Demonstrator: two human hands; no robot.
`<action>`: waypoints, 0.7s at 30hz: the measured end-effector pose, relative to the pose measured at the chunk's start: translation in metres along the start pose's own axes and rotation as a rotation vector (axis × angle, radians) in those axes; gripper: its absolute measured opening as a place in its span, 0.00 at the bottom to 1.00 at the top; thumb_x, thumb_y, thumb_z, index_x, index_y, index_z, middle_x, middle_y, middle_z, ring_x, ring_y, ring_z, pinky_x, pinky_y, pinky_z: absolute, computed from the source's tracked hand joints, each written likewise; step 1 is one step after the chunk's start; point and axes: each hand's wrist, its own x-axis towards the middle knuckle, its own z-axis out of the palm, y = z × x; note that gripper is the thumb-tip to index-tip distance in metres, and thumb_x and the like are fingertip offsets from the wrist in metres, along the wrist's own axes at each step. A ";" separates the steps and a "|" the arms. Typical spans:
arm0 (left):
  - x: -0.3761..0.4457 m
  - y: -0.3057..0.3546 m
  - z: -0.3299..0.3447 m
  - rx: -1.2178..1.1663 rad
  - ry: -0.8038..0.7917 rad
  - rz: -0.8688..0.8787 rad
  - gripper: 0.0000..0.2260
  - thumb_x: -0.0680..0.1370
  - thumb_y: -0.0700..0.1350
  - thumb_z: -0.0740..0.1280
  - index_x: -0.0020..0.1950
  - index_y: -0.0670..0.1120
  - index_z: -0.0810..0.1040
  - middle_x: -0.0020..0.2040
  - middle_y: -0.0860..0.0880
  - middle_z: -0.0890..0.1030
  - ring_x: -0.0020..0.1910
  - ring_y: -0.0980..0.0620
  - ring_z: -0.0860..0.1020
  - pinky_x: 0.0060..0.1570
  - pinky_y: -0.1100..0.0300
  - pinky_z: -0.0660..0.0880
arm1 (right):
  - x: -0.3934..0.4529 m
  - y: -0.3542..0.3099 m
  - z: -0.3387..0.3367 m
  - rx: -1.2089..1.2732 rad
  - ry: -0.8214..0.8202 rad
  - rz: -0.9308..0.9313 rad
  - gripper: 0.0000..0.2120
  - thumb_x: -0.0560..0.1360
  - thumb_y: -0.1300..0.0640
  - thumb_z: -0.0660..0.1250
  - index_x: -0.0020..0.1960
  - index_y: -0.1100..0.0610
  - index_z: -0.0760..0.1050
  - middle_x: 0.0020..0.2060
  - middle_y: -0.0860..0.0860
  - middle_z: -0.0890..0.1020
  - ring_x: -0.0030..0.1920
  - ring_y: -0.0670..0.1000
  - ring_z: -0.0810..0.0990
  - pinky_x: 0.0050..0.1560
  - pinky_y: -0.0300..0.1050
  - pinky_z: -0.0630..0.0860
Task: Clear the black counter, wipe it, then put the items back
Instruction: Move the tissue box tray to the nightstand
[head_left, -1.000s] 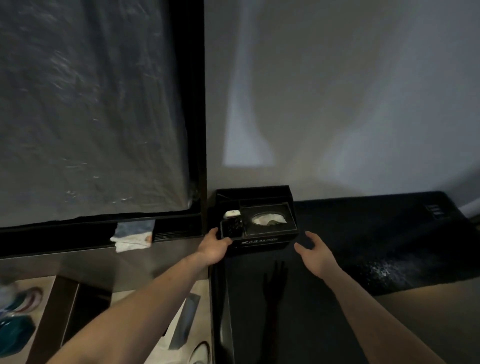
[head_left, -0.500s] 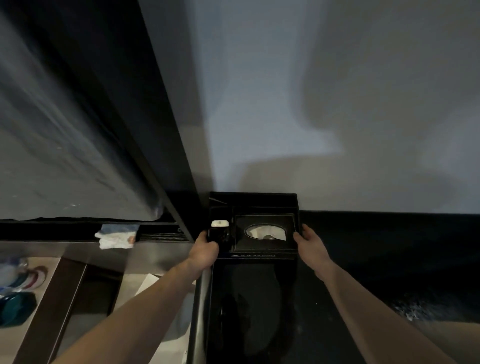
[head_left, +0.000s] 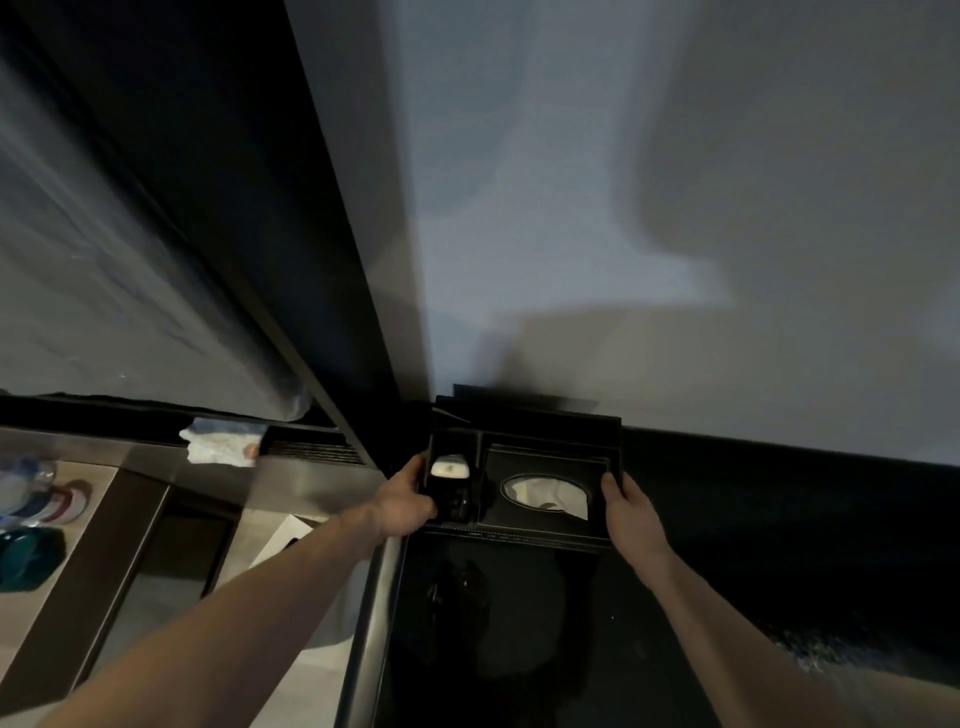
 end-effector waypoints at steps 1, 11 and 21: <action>0.003 0.001 -0.001 0.015 -0.018 0.011 0.43 0.65 0.35 0.71 0.79 0.53 0.63 0.59 0.50 0.81 0.60 0.47 0.80 0.57 0.54 0.79 | 0.004 0.000 0.002 0.019 -0.008 0.022 0.25 0.85 0.41 0.56 0.81 0.46 0.64 0.74 0.51 0.74 0.73 0.57 0.73 0.74 0.55 0.69; -0.023 0.007 0.014 0.040 -0.006 0.052 0.36 0.71 0.33 0.67 0.77 0.53 0.67 0.53 0.48 0.82 0.52 0.49 0.81 0.48 0.59 0.78 | -0.009 0.019 0.006 0.186 0.019 0.103 0.22 0.87 0.46 0.56 0.80 0.45 0.65 0.72 0.53 0.76 0.69 0.57 0.76 0.72 0.58 0.72; -0.108 0.033 0.041 -0.011 -0.029 0.115 0.36 0.66 0.38 0.67 0.74 0.55 0.70 0.52 0.54 0.83 0.53 0.56 0.81 0.53 0.61 0.78 | -0.070 0.020 -0.041 0.227 0.083 0.026 0.21 0.87 0.49 0.55 0.79 0.46 0.66 0.68 0.52 0.78 0.67 0.57 0.77 0.70 0.58 0.74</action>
